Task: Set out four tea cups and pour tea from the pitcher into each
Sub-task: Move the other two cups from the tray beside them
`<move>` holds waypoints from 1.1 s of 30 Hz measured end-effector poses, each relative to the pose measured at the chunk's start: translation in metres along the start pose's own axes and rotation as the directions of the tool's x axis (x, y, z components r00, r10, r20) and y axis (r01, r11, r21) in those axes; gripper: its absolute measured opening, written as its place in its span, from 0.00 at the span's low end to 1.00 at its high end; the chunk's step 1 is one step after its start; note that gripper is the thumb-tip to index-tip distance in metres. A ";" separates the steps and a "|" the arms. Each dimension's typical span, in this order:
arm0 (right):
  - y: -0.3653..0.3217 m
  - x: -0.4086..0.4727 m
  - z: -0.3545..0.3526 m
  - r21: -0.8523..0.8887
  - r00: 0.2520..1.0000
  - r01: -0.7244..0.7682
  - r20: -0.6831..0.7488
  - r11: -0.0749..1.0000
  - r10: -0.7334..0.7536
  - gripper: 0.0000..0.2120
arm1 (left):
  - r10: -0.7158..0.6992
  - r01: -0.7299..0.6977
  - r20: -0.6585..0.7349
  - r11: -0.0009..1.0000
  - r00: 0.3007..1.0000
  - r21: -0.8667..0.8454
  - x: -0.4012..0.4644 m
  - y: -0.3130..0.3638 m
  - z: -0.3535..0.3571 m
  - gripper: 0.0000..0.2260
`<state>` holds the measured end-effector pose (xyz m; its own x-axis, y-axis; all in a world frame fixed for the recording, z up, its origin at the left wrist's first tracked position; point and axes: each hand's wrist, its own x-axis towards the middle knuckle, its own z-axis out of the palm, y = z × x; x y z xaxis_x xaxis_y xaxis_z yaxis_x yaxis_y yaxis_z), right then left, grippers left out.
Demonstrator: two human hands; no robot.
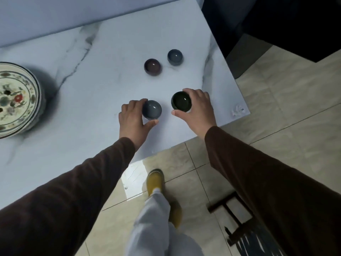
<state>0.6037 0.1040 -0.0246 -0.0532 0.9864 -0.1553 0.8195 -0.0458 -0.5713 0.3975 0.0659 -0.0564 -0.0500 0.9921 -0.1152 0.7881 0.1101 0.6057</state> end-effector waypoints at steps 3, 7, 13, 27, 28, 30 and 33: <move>0.007 0.025 -0.002 -0.004 1.000 0.005 0.015 1.000 -0.005 0.34 | -0.021 0.021 -0.003 1.000 1.000 -0.009 0.022 0.003 0.006 0.27; 0.017 0.058 -0.001 -0.009 0.999 0.018 0.032 1.000 -0.018 0.33 | -0.042 0.042 -0.011 0.999 0.999 -0.001 0.047 0.007 0.016 0.27; 0.046 0.104 0.003 -0.004 0.993 0.061 0.106 0.998 -0.060 0.33 | -0.128 0.128 -0.014 0.992 0.992 0.019 0.075 0.016 0.044 0.27; 0.092 0.174 0.016 -0.050 0.955 0.199 0.235 0.979 -0.182 0.32 | -0.303 0.307 -0.089 0.951 0.949 0.033 0.109 0.029 0.091 0.28; 0.094 0.175 0.018 -0.051 0.954 0.200 0.238 0.978 -0.183 0.32 | -0.301 0.304 -0.084 0.952 0.950 0.031 0.110 0.028 0.093 0.28; 0.095 0.178 0.021 -0.055 0.951 0.207 0.245 0.977 -0.187 0.33 | -0.303 0.306 -0.085 0.952 0.949 0.028 0.113 0.025 0.096 0.28; 0.095 0.178 0.024 -0.055 0.949 0.220 0.244 0.974 -0.201 0.32 | -0.297 0.301 -0.099 0.953 0.950 0.035 0.116 0.023 0.096 0.29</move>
<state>0.6583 0.2719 -0.1262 -0.3540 0.9067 -0.2292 0.8178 0.1811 -0.5463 0.4688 0.1774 -0.1313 -0.3422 0.9157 -0.2109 0.7574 0.4016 0.5148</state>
